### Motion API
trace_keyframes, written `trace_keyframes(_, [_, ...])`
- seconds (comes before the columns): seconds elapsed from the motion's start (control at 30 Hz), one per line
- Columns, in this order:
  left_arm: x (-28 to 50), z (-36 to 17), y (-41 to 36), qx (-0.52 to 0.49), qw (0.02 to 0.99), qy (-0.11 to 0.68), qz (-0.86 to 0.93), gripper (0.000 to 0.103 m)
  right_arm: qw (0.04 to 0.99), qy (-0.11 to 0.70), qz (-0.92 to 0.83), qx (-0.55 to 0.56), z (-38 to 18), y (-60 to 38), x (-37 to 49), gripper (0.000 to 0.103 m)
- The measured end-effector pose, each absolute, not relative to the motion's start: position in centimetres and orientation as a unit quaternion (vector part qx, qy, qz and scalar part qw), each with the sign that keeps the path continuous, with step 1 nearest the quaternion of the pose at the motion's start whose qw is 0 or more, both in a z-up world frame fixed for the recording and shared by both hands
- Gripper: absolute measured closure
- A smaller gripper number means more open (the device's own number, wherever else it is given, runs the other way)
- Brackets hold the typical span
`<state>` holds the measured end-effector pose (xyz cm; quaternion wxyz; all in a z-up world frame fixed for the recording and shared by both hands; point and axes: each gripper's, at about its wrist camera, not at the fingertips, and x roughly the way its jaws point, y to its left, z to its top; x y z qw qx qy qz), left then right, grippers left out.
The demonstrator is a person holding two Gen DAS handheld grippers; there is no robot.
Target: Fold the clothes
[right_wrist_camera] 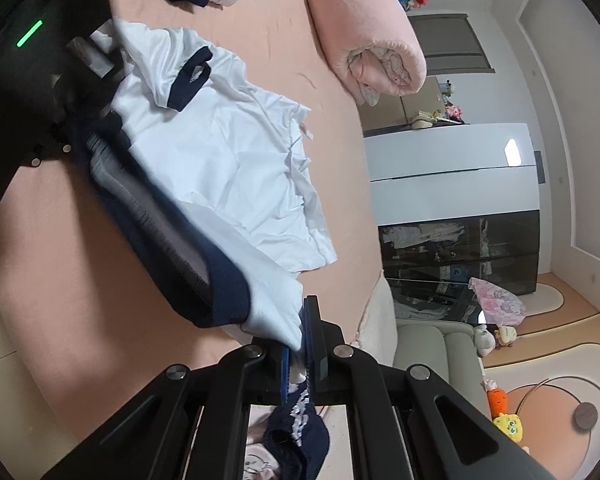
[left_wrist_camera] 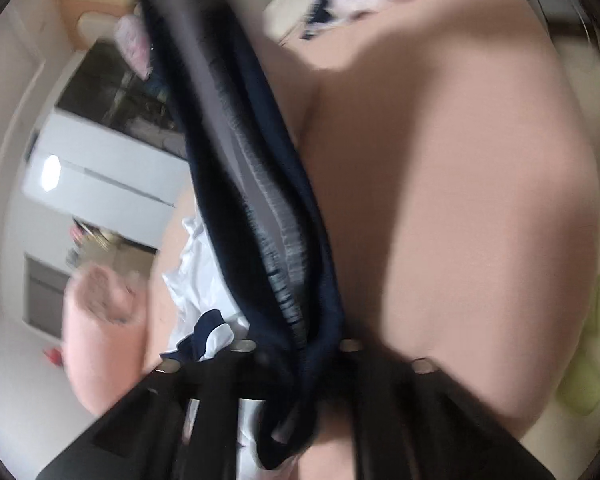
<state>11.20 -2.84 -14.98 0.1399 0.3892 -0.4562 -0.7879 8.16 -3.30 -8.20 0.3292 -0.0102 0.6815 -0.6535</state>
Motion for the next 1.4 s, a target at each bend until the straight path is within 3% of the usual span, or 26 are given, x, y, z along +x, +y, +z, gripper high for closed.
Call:
trace_keyframes(0.1, [11.0,-13.8,-3.8,0.412,0.134,-0.413,-0.801,0.097,0.329,0.690,-0.644,-0.013,-8.9,-2.9,8.5,0.099])
trace_keyframes(0.33, [13.8,-13.7,-3.5,0.406,0.118,-0.472,-0.774,0.097,0.335,0.704,-0.626,-0.019,-10.2,-1.5,9.7,0.099])
trace_keyframes(0.73, [16.9,-9.8,-5.5,0.422,0.146,-0.414,-0.793,0.097,0.351,0.714,-0.605,-0.016,-11.1,0.3,12.4,0.099])
trace_keyframes(1.4, [19.1,-8.3,-4.1,0.441,0.121,-0.409,-0.790,0.097,0.369,0.718,-0.591,0.009,-11.8,2.2,14.2,0.099])
